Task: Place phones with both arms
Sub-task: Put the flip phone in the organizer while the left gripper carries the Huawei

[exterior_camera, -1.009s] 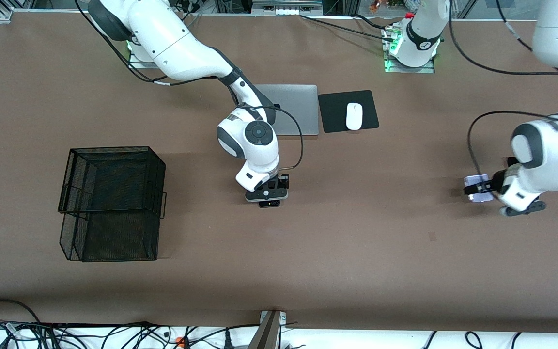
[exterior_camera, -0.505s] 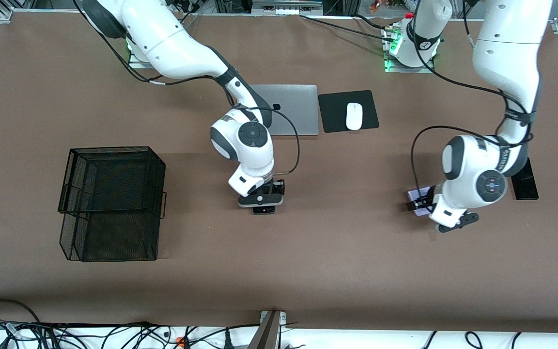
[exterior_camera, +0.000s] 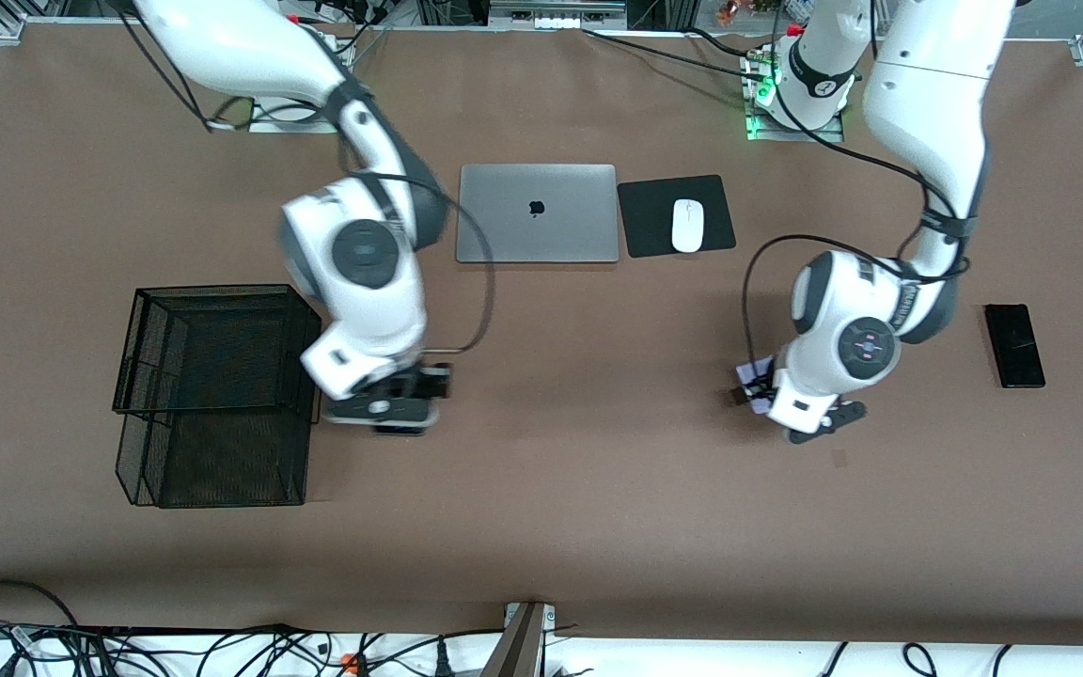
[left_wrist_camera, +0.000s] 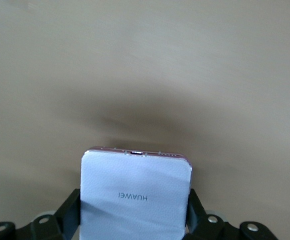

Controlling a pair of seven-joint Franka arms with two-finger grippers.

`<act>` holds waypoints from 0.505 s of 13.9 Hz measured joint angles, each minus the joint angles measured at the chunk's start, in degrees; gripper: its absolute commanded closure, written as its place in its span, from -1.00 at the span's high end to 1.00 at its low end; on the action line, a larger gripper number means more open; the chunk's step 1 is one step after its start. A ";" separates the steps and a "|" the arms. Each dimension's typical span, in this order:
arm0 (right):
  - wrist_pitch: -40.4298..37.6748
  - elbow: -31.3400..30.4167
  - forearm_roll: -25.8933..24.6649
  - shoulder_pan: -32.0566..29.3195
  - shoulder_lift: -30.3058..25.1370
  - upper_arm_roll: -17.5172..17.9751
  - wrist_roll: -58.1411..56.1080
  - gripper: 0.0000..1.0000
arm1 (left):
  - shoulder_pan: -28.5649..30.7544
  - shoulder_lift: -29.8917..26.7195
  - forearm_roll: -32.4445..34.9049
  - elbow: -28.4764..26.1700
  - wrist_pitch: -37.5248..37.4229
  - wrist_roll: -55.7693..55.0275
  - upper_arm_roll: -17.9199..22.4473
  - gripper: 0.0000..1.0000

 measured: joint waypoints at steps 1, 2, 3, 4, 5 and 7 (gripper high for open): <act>-2.05 -0.02 2.61 -2.90 -1.33 -0.13 -4.15 -0.90 | -2.59 0.32 0.00 1.54 -0.20 -2.55 -0.09 -1.00; -4.04 -0.04 4.68 -5.94 -2.40 -0.29 -8.09 -0.90 | -5.33 1.03 0.00 3.90 -0.94 -4.82 -0.14 -1.00; -5.78 -0.07 5.76 -8.67 -3.20 -0.61 -11.22 -0.90 | -7.89 2.15 0.00 6.87 -2.01 -6.72 -0.15 -1.00; -7.19 -0.15 6.13 -10.73 -3.72 -1.39 -13.90 -0.90 | -10.12 3.61 0.00 10.17 -2.86 -8.45 -0.14 -1.00; -8.06 -0.18 6.35 -11.88 -3.90 -2.75 -16.40 -0.90 | -12.00 5.25 0.00 13.29 -3.42 -9.82 -0.12 -1.00; -8.68 -0.95 6.56 -12.25 -3.88 -5.81 -20.22 -0.90 | -14.90 8.59 0.00 18.16 -3.64 -10.78 -0.12 -1.00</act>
